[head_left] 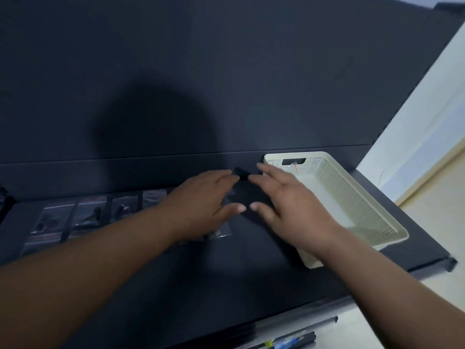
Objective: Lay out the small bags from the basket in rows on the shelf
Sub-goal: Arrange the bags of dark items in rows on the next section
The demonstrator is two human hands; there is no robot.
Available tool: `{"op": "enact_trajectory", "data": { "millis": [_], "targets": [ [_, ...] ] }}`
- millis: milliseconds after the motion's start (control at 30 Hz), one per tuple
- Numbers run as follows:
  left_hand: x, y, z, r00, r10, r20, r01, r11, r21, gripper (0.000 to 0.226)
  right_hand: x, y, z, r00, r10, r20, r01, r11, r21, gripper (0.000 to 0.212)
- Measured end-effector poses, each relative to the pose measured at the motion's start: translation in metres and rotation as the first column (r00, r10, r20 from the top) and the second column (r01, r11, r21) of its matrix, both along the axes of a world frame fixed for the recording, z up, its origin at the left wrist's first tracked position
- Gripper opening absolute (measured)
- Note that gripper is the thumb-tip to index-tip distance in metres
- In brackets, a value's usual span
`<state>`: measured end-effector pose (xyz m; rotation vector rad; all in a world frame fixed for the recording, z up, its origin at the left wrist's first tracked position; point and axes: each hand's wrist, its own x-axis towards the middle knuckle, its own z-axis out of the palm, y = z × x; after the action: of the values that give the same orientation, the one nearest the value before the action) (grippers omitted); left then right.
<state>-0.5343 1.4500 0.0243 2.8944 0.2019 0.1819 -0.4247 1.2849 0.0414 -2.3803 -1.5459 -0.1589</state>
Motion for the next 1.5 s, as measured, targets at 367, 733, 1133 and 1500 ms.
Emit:
{"op": "enact_trajectory", "data": {
  "millis": [367, 733, 1133, 1500],
  "targets": [
    [0.076, -0.076, -0.002, 0.979, -0.202, -0.012, 0.202, 0.979, 0.001, 0.066, 0.091, -0.079, -0.017, 0.93, -0.323, -0.172, 0.244, 0.897, -0.368, 0.062],
    [0.09, -0.082, -0.021, 0.987, -0.133, -0.093, 0.134, 0.991, 0.008, 0.065, 0.124, -0.052, -0.055, 0.902, -0.246, -0.354, 0.086, 0.907, -0.411, 0.039],
    [0.091, -0.087, -0.02, 0.992, -0.071, -0.108, 0.068, 0.997, -0.031, 0.061, 0.138, -0.059, -0.045, 0.805, -0.26, -0.533, 0.184, 0.964, -0.192, 0.026],
    [0.089, -0.096, -0.017, 0.995, -0.022, -0.095, 0.016, 0.998, -0.066, 0.06, 0.136, -0.065, -0.042, 0.698, -0.259, -0.667, 0.202, 0.966, -0.164, 0.029]
  ]
}}
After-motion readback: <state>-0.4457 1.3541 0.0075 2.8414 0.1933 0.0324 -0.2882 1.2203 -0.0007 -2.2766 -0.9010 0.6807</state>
